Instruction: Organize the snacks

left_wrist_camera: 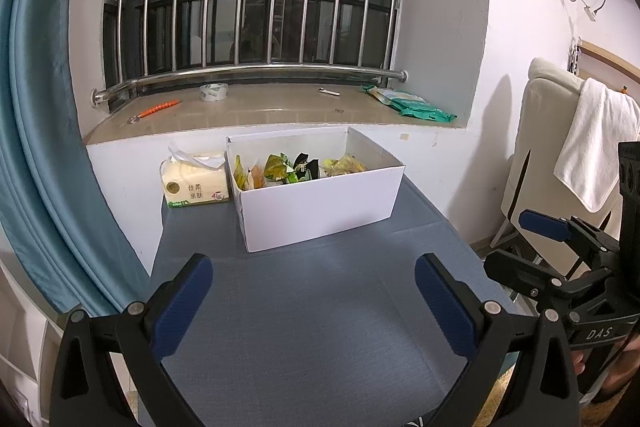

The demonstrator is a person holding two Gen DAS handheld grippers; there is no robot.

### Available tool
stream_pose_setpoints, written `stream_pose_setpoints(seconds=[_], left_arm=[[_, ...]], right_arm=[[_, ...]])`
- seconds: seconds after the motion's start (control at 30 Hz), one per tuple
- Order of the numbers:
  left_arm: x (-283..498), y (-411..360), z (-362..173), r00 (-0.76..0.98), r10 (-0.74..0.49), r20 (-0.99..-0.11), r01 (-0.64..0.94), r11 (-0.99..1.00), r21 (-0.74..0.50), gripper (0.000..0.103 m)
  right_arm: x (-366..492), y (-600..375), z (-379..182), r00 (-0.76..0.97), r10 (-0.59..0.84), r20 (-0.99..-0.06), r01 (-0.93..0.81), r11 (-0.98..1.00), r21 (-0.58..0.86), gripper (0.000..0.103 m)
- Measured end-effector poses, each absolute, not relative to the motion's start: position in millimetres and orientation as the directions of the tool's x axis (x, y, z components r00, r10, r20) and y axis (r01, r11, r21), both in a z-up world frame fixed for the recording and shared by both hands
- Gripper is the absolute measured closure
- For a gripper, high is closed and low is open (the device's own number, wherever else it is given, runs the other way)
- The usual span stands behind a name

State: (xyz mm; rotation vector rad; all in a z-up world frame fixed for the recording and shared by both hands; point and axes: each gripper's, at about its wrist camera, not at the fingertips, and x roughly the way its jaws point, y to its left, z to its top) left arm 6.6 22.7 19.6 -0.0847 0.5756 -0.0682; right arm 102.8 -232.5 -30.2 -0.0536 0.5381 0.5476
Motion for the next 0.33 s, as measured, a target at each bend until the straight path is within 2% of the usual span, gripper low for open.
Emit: stream_pose_setpoints(seconds=[0.33], left_arm=[[4.9, 22.2, 18.1, 0.838, -0.089, -0.539, 0.042, 0.994, -0.099, 0.0]], right_arm=[[102.7, -233.6, -31.5, 0.718, 0.482, -0.502, -0.508, 0.856, 0.095, 0.0]])
